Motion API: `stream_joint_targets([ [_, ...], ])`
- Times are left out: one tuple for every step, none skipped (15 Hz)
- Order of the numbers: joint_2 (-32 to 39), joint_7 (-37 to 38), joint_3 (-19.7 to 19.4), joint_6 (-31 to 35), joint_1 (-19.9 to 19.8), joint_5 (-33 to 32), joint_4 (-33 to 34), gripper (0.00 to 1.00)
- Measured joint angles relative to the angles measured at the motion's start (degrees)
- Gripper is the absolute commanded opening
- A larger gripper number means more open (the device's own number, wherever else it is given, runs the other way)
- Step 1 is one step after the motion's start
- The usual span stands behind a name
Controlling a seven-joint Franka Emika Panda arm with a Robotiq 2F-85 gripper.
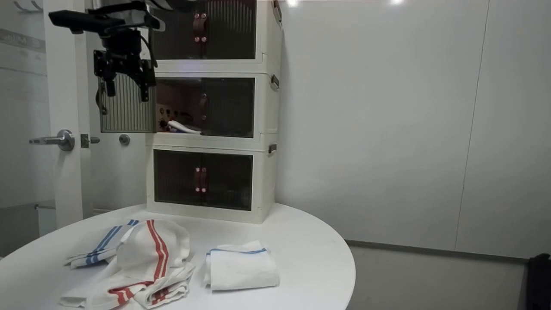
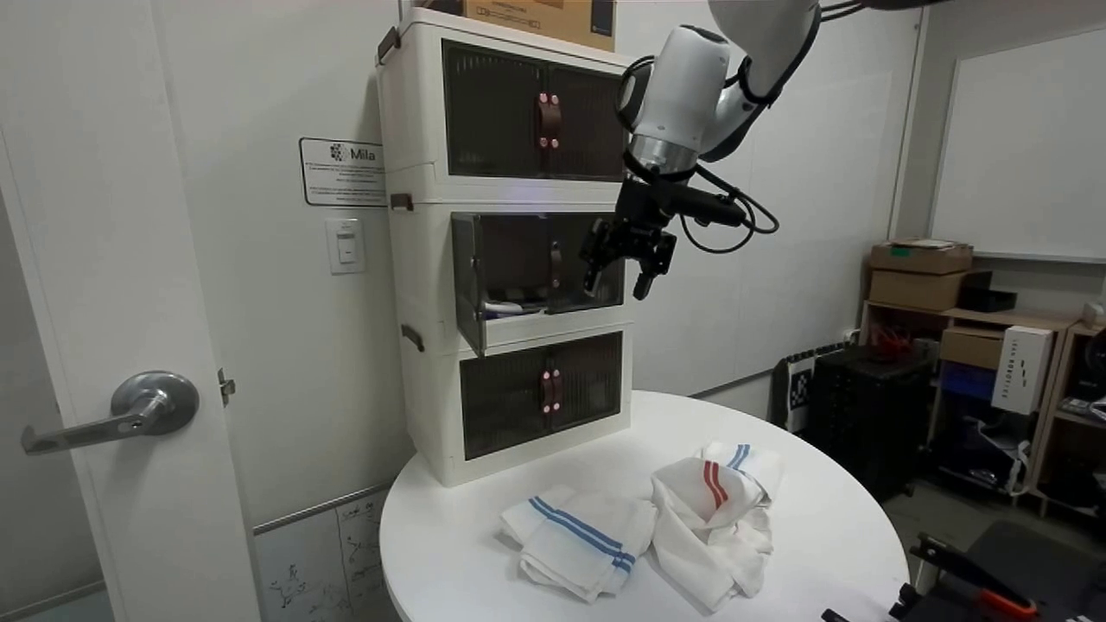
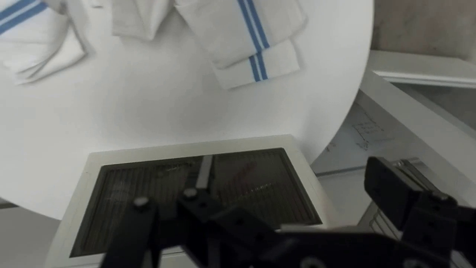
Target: Remove one towel from the middle compartment of the cabinet
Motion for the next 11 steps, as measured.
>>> stream_joint_targets([
  [-0.7, 0.1, 1.3, -0.1, -0.4, -4.5, 0.8, 1.00],
  [-1.3, 0.0, 2.3, 0.0, -0.7, -8.2, 1.7, 1.00],
  [-0.9, -1.7, 1.4, 0.0, -0.2, -7.9, 2.1, 1.00],
  [0.1, -4.2, -0.5, 0.0, 0.7, -7.3, 2.2, 1.00],
  [1.1, -5.5, -1.8, 0.0, 1.5, -7.1, 2.4, 1.00],
  [1.8, -6.1, -2.5, 0.0, 1.9, -7.0, 2.5, 1.00],
  [2.4, -6.1, -2.7, 0.0, 2.2, -7.0, 2.7, 1.00],
  [2.7, -6.1, -2.7, 0.0, 2.3, -7.0, 2.8, 1.00],
  [2.9, -6.1, -2.7, 0.0, 2.4, -7.0, 2.9, 1.00],
  [3.1, -6.1, -2.8, 0.0, 2.4, -7.0, 3.0, 1.00],
  [3.1, -6.1, -2.8, 0.0, 2.4, -7.0, 3.1, 1.00],
])
